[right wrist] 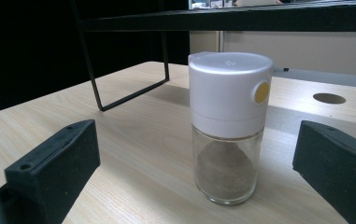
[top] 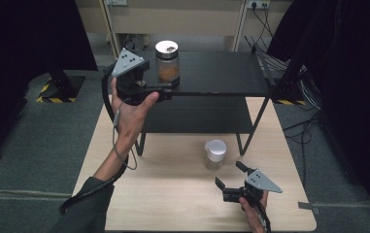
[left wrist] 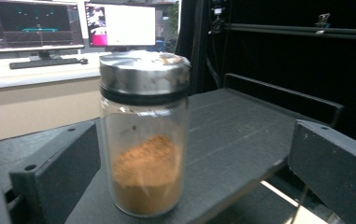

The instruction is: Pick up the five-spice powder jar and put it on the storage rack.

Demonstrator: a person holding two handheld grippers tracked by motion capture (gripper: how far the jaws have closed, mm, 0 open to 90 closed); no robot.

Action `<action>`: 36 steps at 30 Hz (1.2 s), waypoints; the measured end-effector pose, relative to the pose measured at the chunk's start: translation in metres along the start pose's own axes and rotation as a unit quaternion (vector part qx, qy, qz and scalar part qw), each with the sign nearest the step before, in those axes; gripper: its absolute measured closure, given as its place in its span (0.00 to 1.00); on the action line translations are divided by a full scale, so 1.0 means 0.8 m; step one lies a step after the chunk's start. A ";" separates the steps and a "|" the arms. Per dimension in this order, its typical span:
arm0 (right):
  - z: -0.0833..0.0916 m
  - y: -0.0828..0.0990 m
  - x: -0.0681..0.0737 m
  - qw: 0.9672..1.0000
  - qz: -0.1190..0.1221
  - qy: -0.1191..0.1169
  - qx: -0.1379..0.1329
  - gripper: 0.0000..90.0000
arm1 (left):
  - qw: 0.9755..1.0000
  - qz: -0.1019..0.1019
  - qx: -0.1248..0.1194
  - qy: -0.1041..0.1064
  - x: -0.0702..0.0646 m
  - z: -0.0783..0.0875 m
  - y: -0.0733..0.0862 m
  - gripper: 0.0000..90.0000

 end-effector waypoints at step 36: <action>0.000 0.000 0.000 1.000 0.000 0.002 -0.001 0.01 | 0.996 -0.019 -0.016 0.088 0.008 0.047 0.170 0.02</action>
Point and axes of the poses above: each handheld gripper's, and its own axes: z roughly backward along the jaws, y roughly out of its underside, x roughly to its left, the point moved 6 cm from there along -z, roughly forward along the jaws, and after that the axes turned 10 degrees about z, right-handed, at the moved point
